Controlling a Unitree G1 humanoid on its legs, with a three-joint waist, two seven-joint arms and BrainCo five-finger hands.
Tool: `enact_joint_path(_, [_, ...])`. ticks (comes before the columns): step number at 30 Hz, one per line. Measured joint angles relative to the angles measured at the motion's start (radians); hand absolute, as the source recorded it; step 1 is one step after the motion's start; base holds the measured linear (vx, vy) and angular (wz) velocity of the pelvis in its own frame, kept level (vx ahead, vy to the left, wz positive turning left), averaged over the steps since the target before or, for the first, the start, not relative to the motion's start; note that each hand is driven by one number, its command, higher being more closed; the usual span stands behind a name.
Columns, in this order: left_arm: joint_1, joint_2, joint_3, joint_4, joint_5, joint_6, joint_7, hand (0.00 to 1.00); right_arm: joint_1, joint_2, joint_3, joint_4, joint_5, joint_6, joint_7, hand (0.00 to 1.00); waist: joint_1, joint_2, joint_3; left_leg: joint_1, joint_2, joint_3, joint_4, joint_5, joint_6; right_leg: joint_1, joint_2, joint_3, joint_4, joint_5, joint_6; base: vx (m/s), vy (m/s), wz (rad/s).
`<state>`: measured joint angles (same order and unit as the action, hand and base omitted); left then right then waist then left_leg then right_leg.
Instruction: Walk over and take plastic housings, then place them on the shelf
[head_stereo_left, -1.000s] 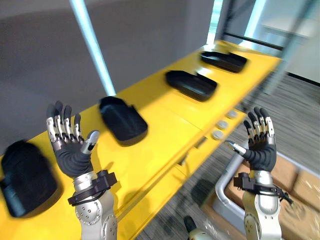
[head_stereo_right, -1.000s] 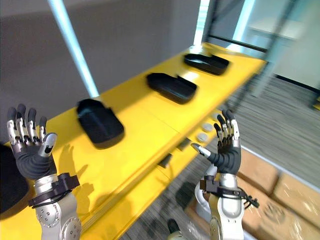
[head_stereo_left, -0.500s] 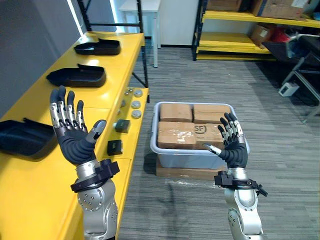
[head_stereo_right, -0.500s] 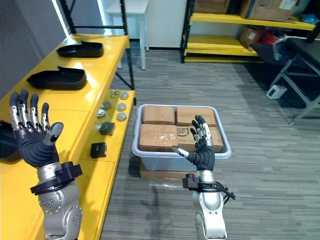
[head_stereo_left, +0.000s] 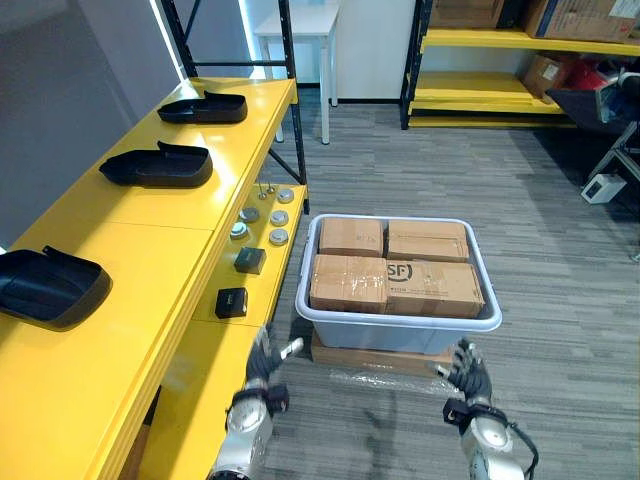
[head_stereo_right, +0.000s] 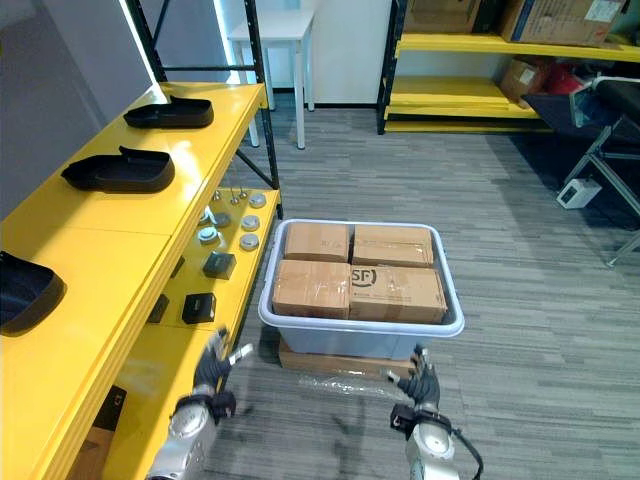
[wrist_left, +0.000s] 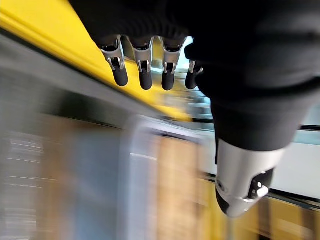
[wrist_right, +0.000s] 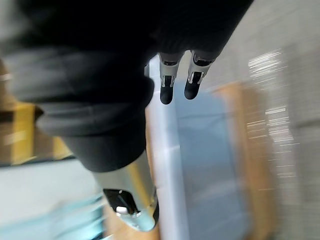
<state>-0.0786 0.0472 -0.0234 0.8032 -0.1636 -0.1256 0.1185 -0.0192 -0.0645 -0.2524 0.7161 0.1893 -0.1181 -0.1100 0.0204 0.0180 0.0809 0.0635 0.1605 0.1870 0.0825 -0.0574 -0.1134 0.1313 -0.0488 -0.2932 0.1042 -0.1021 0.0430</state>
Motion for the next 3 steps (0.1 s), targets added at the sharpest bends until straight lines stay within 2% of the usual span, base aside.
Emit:
enact_joint_path(1, [-0.004,-0.004,0.007,0.045,0.000,0.006,-0.001,0.00,-0.009,-0.002,-0.020,0.046,0.003,0.004,0.000,0.00,-0.001,0.017,0.012,0.011,0.018,0.001,0.007,0.000,0.000,-0.031,0.003,-0.003,0.054,-0.030,0.005,-0.04,0.049,0.23])
enact_joint_path(2, [-0.009,0.009,0.040,0.125,0.000,0.018,-0.008,0.00,-0.018,0.002,-0.061,0.135,0.007,0.015,-0.001,0.00,-0.004,0.030,0.019,0.022,0.038,-0.007,0.011,0.000,0.000,-0.021,0.030,-0.003,-0.048,-0.053,0.015,-0.13,0.045,0.09])
enact_joint_path(3, [-0.016,0.031,0.066,0.178,0.000,0.026,-0.016,0.00,-0.021,0.009,-0.095,0.198,0.009,0.022,0.002,0.00,-0.001,-0.003,0.018,0.031,0.024,-0.001,0.011,0.000,-0.001,0.000,0.018,-0.002,-0.202,0.042,0.007,-0.14,0.045,0.08])
